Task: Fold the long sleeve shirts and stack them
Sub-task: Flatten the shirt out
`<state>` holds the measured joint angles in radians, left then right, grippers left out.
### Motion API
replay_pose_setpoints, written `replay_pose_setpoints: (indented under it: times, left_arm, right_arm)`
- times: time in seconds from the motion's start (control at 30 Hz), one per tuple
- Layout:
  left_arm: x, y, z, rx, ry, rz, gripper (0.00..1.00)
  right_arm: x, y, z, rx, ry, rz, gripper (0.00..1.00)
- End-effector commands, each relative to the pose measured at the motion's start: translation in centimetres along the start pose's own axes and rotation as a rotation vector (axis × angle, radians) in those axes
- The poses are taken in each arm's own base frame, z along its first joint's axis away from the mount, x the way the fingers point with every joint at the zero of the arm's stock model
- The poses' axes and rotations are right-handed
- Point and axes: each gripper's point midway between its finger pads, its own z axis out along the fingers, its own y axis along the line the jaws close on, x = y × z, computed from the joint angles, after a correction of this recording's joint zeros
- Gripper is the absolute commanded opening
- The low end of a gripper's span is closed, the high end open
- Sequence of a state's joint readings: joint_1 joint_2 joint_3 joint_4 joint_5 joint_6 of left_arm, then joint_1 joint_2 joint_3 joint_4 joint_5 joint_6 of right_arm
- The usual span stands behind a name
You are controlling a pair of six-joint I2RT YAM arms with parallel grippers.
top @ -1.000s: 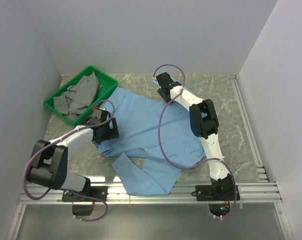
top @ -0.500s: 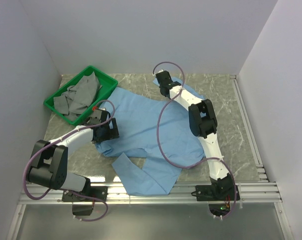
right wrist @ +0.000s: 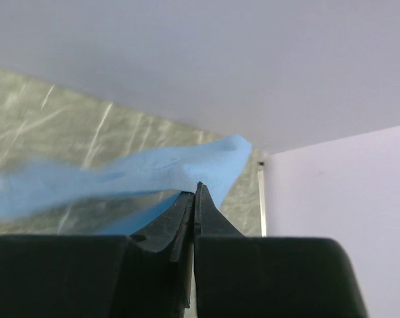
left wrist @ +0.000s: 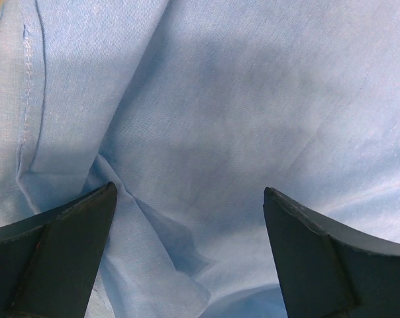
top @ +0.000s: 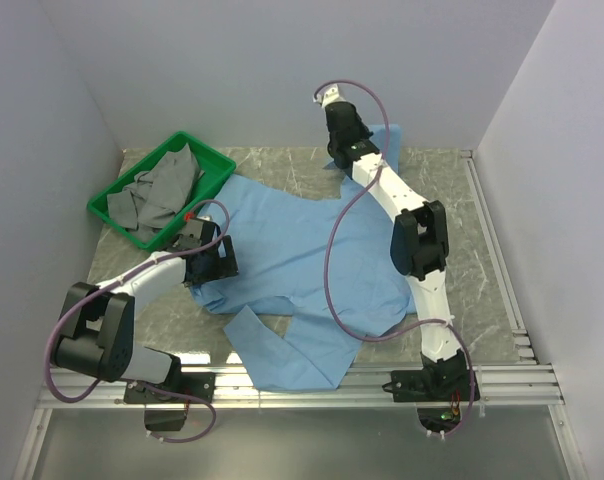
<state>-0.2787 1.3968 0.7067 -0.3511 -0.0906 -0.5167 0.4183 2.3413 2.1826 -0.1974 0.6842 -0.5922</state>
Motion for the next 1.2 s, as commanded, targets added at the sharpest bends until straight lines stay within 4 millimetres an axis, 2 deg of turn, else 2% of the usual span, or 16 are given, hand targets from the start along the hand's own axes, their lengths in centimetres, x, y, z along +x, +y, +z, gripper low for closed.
replay_pose_setpoints:
  times: [0.0, 0.1, 0.2, 0.27, 0.3, 0.4, 0.53, 0.7, 0.73, 0.77, 0.83, 0.87, 0.9, 0.93, 0.97, 1.17]
  left_arm:
    - [-0.3, -0.3, -0.6, 0.016, -0.021, -0.003, 0.99]
    - [-0.2, -0.3, -0.6, 0.015, -0.020, -0.004, 0.99]
    - [-0.3, -0.4, -0.7, 0.022, -0.023, -0.008, 0.99]
    - [-0.5, -0.6, -0.7, 0.027, -0.027, -0.008, 0.99]
    - [-0.5, -0.6, -0.8, 0.030, -0.028, -0.009, 0.99]
    - [-1.3, -1.2, -1.1, 0.047, -0.046, -0.012, 0.99]
    - [-3.6, -2.4, -2.2, 0.079, -0.096, -0.029, 0.99]
    - [-7.1, -4.4, -4.2, 0.135, -0.172, -0.040, 0.99]
    - [-7.8, -4.7, -4.6, 0.143, -0.192, -0.041, 0.99]
    - [-8.3, -4.8, -4.8, 0.146, -0.202, -0.039, 0.99]
    - [-9.2, -5.2, -5.1, 0.153, -0.223, -0.032, 0.99]
    - [-9.6, -5.5, -5.2, 0.157, -0.230, -0.028, 0.99]
    - [-10.0, -5.8, -5.2, 0.164, -0.242, -0.025, 0.99]
    - [-10.6, -6.1, -5.1, 0.168, -0.248, -0.021, 0.99]
    - [-10.9, -6.4, -5.1, 0.174, -0.254, -0.020, 0.99]
    - [-14.3, -8.7, -4.4, 0.202, -0.313, -0.010, 0.99]
  right_arm:
    - [-4.5, -6.4, -2.3, 0.122, -0.108, 0.107, 0.00]
    - [-5.4, -7.6, -2.6, 0.157, -0.131, 0.123, 0.00]
    - [-6.3, -7.4, -2.7, 0.133, -0.155, 0.141, 0.03]
    - [-6.3, -6.2, -2.6, 0.089, -0.161, 0.155, 0.14]
    - [-5.9, -5.6, -2.4, 0.074, -0.151, 0.156, 0.31]
    - [-3.8, -3.7, -2.4, 0.017, -0.079, 0.173, 0.53]
    - [-1.7, -3.0, -4.3, -0.056, -0.015, 0.261, 0.63]
    - [3.3, -0.8, -7.8, -0.168, 0.152, 0.447, 0.66]
    - [3.6, -1.7, -9.3, -0.170, 0.165, 0.499, 0.66]
    - [5.9, -0.6, -10.0, -0.173, 0.230, 0.556, 0.66]
    - [7.4, -0.8, -12.2, -0.226, 0.276, 0.646, 0.66]
    - [9.9, 0.9, -12.9, -0.254, 0.350, 0.711, 0.66]
    - [10.1, 0.6, -14.3, -0.289, 0.350, 0.769, 0.66]
    - [10.6, 1.5, -14.8, -0.344, 0.383, 0.868, 0.65]
    - [13.3, 3.1, -15.5, -0.371, 0.453, 0.884, 0.65]
    - [18.5, 5.3, -16.7, -0.447, 0.602, 1.137, 0.65]
